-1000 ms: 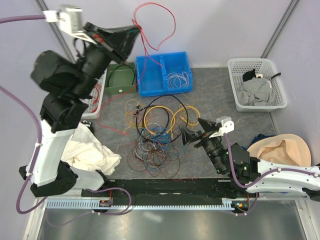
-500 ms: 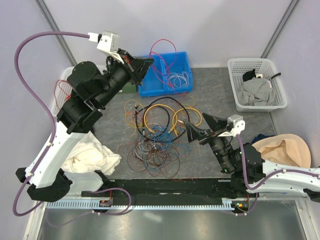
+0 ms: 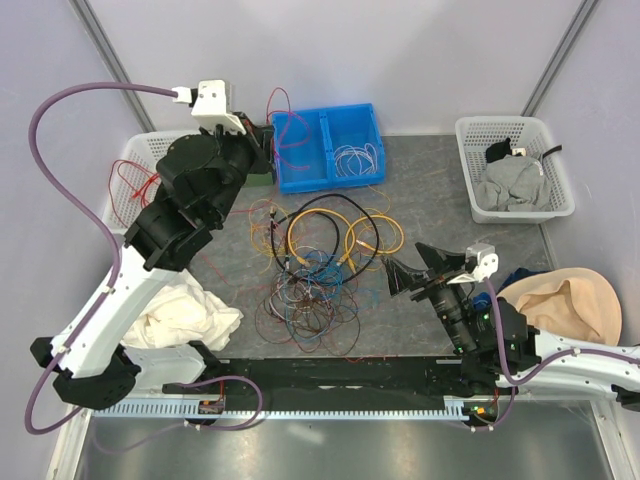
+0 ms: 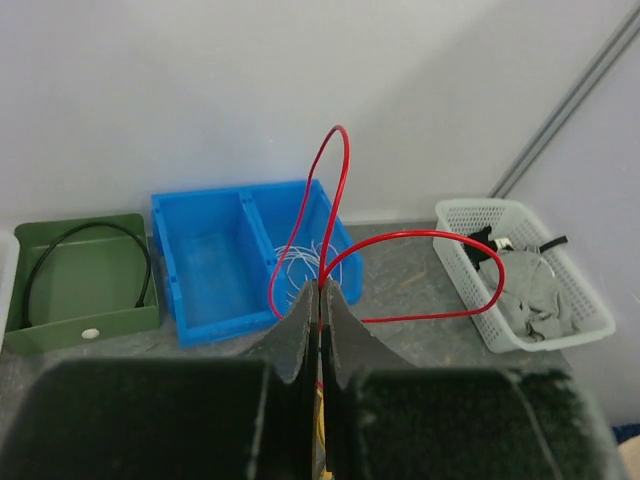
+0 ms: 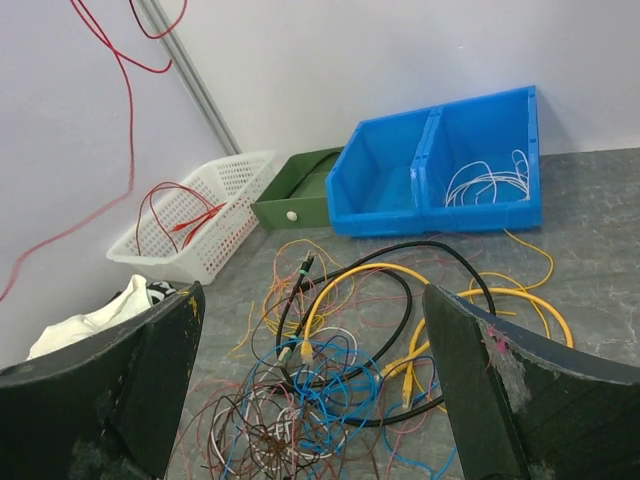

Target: Untangle the cables

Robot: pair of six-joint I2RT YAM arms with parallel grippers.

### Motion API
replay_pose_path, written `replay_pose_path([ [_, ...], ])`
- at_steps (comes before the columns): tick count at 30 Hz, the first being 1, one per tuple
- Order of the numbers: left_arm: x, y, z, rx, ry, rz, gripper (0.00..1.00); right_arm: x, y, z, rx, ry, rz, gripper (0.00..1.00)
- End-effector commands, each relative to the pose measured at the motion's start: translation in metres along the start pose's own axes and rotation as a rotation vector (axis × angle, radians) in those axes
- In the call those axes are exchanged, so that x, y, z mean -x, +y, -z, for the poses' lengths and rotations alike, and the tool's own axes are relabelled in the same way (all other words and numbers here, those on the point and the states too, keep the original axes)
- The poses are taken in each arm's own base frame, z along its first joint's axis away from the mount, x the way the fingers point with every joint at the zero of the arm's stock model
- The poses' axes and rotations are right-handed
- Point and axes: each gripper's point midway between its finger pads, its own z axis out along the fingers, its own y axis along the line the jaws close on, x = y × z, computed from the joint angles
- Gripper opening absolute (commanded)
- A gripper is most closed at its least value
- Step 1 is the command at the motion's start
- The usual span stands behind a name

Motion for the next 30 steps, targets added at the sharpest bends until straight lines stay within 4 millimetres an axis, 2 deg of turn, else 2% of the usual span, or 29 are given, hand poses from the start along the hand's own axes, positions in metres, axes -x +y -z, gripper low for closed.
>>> replay_pose_path([
  [1, 0.001, -0.015, 0.015, -0.118, 0.011, 0.024, 0.02, 0.013, 0.008, -0.003, 0.023, -0.031, -0.014, 0.98],
  [2, -0.004, -0.025, 0.02, -0.185, 0.035, 0.04, 0.02, 0.022, 0.015, -0.006, 0.043, -0.047, -0.025, 0.98],
  [5, -0.014, -0.038, 0.026, -0.265, 0.075, 0.062, 0.02, 0.042, 0.032, -0.012, 0.086, -0.083, -0.015, 0.98],
  [7, -0.023, -0.042, 0.028, -0.289, 0.103, 0.065, 0.02, 0.051, 0.04, -0.015, 0.107, -0.104, -0.01, 0.98],
  [10, -0.038, -0.05, 0.032, -0.34, 0.15, 0.081, 0.02, 0.08, 0.057, -0.022, 0.137, -0.162, 0.0, 0.98],
  [12, -0.048, -0.053, 0.032, -0.355, 0.176, 0.086, 0.02, 0.09, 0.072, -0.028, 0.172, -0.189, 0.001, 0.98],
  [13, -0.051, -0.055, 0.033, -0.367, 0.188, 0.091, 0.02, 0.103, 0.079, -0.029, 0.188, -0.213, 0.001, 0.98],
  [15, -0.057, -0.057, 0.032, -0.374, 0.205, 0.092, 0.02, 0.109, 0.095, -0.035, 0.226, -0.236, 0.01, 0.98],
  [16, -0.06, -0.059, 0.032, -0.382, 0.214, 0.095, 0.02, 0.122, 0.101, -0.037, 0.237, -0.267, 0.006, 0.98],
  [18, -0.062, -0.06, 0.033, -0.393, 0.22, 0.1, 0.02, 0.117, 0.115, -0.047, 0.25, -0.267, 0.048, 0.98],
  [19, -0.062, -0.062, 0.034, -0.401, 0.224, 0.105, 0.02, 0.127, 0.119, -0.05, 0.24, -0.291, 0.046, 0.98],
  [21, -0.063, -0.063, 0.035, -0.41, 0.226, 0.11, 0.02, 0.117, 0.128, -0.063, 0.219, -0.279, 0.116, 0.98],
  [22, -0.062, -0.063, 0.038, -0.416, 0.227, 0.113, 0.02, 0.123, 0.128, -0.068, 0.188, -0.289, 0.117, 0.98],
  [23, -0.064, -0.063, 0.039, -0.42, 0.231, 0.116, 0.02, 0.111, 0.133, -0.076, 0.17, -0.264, 0.17, 0.98],
  [25, -0.064, -0.064, 0.042, -0.43, 0.233, 0.123, 0.02, 0.098, 0.139, -0.089, 0.128, -0.227, 0.216, 0.98],
  [28, -0.064, -0.062, 0.046, -0.433, 0.233, 0.125, 0.02, 0.084, 0.135, -0.106, 0.048, -0.212, 0.284, 0.98],
  [30, -0.065, -0.061, 0.05, -0.435, 0.232, 0.127, 0.02, 0.082, 0.12, -0.117, -0.032, -0.212, 0.287, 0.98],
])
